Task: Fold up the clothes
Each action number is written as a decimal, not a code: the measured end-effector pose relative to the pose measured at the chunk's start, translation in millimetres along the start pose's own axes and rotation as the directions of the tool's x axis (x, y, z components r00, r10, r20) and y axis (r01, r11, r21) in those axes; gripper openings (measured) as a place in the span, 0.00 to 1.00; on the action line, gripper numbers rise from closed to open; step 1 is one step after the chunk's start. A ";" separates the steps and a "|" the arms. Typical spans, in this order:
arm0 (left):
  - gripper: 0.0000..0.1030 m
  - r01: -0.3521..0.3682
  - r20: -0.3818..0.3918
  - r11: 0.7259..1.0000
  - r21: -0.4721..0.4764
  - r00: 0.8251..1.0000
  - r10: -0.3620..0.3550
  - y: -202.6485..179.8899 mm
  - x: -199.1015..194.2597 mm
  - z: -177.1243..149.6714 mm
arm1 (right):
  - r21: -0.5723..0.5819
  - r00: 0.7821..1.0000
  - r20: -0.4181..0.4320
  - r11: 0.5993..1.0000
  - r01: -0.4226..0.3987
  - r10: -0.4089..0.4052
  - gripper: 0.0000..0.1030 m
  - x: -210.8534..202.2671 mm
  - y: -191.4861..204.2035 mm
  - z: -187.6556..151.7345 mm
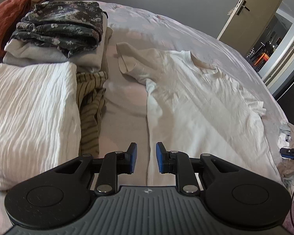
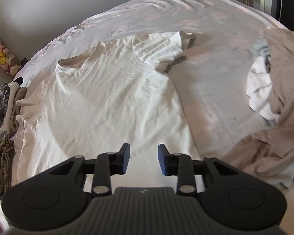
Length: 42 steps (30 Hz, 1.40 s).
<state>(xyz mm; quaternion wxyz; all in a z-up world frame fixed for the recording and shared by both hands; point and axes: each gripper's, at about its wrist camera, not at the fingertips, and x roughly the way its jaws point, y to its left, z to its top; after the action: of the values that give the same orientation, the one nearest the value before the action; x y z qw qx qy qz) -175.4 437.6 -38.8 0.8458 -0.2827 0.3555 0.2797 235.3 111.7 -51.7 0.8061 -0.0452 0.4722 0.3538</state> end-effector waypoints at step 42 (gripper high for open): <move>0.10 -0.293 0.144 0.937 0.191 0.952 0.269 -24.0 220.1 158.6 | -0.070 0.959 0.203 0.980 -0.186 0.196 0.35 132.8 44.0 37.1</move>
<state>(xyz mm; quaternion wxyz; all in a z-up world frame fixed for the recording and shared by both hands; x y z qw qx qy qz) 41.1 588.5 -106.2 0.8414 -0.1211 0.3704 0.3744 275.8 229.7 -125.2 0.8119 0.0178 0.3782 0.4444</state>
